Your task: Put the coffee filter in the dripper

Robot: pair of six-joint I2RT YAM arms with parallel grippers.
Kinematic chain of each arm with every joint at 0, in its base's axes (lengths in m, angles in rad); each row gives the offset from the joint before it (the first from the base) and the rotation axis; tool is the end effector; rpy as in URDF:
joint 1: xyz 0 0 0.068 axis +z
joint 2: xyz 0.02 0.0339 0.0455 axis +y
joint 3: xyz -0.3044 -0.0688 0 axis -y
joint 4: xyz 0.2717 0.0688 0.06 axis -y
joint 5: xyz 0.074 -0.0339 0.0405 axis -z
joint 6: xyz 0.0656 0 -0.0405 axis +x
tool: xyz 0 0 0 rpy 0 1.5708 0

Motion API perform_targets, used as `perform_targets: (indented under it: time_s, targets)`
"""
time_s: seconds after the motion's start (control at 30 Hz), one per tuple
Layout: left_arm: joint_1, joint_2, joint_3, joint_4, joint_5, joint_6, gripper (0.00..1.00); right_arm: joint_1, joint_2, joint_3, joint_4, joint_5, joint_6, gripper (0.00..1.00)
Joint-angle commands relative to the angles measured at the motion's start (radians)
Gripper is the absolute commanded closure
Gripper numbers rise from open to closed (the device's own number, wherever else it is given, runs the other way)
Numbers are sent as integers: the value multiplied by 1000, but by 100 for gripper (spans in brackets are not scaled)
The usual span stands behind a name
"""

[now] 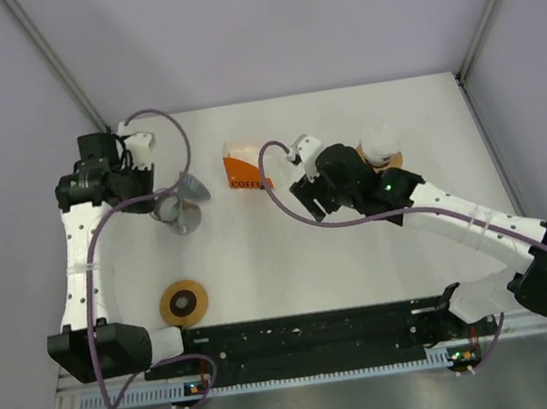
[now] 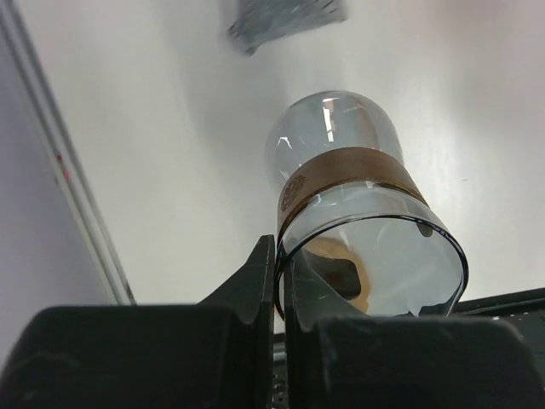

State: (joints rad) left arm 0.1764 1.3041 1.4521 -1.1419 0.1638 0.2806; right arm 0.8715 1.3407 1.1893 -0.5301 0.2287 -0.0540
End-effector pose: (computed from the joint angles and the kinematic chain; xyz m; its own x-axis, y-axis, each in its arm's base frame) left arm 0.2729 0.0378 0.3903 -0.8166 0.1320 -0.5619 0.1463 0.9890 0.0197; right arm 0.2272 0.2470 0.3413 -0.3708 -0.5225 -0.7678 -0.6530 0.7345 -0.1845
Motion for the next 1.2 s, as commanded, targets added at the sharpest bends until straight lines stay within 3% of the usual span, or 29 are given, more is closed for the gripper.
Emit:
perform_targets:
  time_s: [0.0,0.2,0.37,0.57,1.03,1.17]
  targets:
    - [-266,-8,97,-21,-56,-96,100,-45,-101,6,70,-48,124,29]
    - [-598,104,139,62,-195,-104,100,-147,-221,-71,114,-46,216,25]
    - [-735,224,149,155,-196,-112,100,-183,-287,-120,113,-12,243,23]
    - [-775,345,137,272,-96,-158,100,-184,-319,-142,98,3,238,22]
    - [-873,515,163,240,-148,-141,99,-184,-313,-151,88,-6,223,22]
    - [-874,540,189,202,-118,-136,87,-184,-311,-155,93,-17,217,22]
